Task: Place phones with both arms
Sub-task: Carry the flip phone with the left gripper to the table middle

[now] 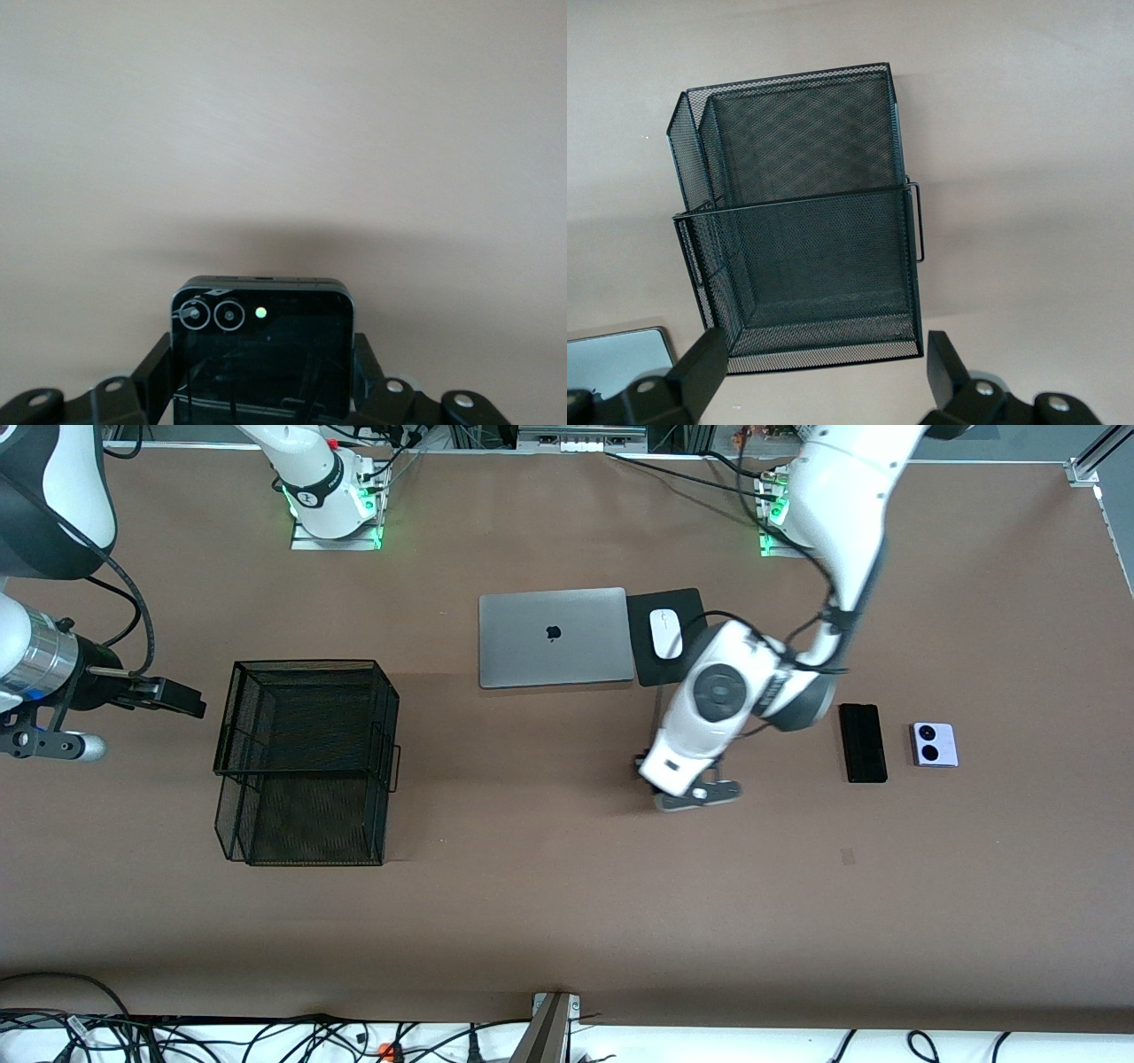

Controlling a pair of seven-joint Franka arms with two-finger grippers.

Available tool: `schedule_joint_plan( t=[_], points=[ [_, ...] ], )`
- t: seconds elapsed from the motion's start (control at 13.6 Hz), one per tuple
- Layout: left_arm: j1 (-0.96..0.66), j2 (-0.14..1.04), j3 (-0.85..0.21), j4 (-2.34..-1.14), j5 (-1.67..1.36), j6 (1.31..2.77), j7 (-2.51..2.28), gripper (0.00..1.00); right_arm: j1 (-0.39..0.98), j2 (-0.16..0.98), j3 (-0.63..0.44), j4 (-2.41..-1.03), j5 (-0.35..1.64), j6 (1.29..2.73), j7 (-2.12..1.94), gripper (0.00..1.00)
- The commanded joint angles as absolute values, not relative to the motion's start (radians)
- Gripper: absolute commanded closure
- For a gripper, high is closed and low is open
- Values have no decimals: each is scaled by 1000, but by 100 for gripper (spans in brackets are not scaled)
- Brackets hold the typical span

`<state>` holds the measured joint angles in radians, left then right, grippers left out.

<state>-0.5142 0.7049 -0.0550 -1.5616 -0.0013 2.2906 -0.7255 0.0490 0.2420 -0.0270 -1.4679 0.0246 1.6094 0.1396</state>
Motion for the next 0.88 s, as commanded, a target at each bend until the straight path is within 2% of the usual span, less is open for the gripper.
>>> schedule_joint_plan(
  t=[0.0,0.22,0.51,0.81],
  points=[
    [-604,828,-37,-1383,-12,2266,-738,100,51,239,-26,-1459,12,1595,144,0],
    [-701,929,-25,-1240,-11,2267,-817,100,51,239,-26,-1459,12,1595,147,0],
    [-724,1052,-14,-1066,-9,2273,-818,100,51,239,-28,-1459,17,1595,158,0],
    [-735,1094,38,-1035,-9,2312,-815,100,51,239,-26,-1459,15,1595,150,0]
  ],
)
